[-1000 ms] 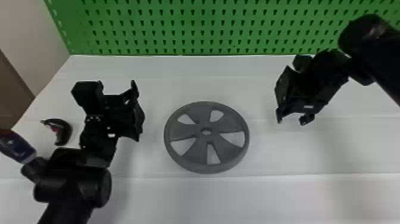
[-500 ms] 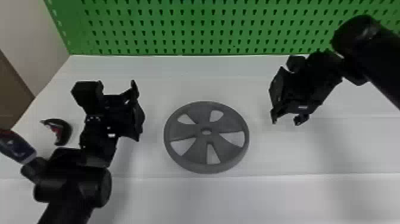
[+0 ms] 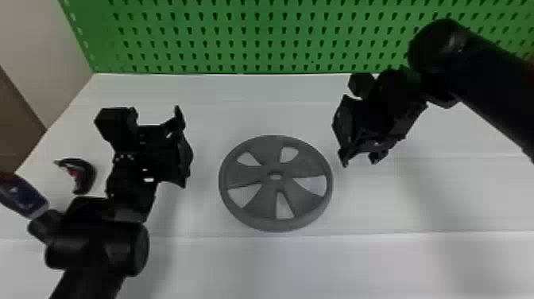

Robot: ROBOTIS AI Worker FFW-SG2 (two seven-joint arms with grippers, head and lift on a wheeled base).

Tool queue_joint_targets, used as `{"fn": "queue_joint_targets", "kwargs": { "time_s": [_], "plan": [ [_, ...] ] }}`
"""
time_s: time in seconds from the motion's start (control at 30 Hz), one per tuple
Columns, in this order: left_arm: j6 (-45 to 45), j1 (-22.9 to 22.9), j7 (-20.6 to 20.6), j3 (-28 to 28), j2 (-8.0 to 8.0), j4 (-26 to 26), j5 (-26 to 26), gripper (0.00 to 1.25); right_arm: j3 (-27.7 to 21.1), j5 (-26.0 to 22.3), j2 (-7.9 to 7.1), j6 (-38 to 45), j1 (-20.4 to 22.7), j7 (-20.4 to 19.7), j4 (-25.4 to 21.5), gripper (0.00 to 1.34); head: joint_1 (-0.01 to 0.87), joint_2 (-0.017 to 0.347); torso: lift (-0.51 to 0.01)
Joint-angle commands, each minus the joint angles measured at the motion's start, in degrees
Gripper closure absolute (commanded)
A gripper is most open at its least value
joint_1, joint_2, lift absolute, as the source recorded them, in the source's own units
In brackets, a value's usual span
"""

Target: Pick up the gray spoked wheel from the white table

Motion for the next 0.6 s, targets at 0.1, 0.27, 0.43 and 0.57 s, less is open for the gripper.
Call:
{"fn": "queue_joint_targets", "kwargs": {
  "time_s": [0.1,0.27,0.43,0.57],
  "plan": [
    [0.00,-0.01,0.00,0.08,0.00,0.00,0.00,0.26,4.72,-4.74,-0.05,0.12,-0.59,-0.01,-2.62,0.52,0.806,0.044,-0.098],
    [0.00,-0.01,0.00,0.08,0.00,0.00,-0.09,0.26,7.10,-7.64,-0.05,0.29,-0.77,-0.01,-3.85,0.52,0.806,0.044,-0.098],
    [0.00,0.08,0.00,0.17,0.00,0.00,-0.09,0.26,8.50,-9.13,-0.05,0.47,-0.85,-0.01,-5.52,0.52,0.806,0.044,-0.098],
    [0.00,-0.01,0.00,0.17,0.00,0.00,-0.09,0.26,8.94,-9.75,-0.05,0.73,-0.94,-0.01,-5.96,0.52,0.806,0.044,-0.098]
  ]
}}
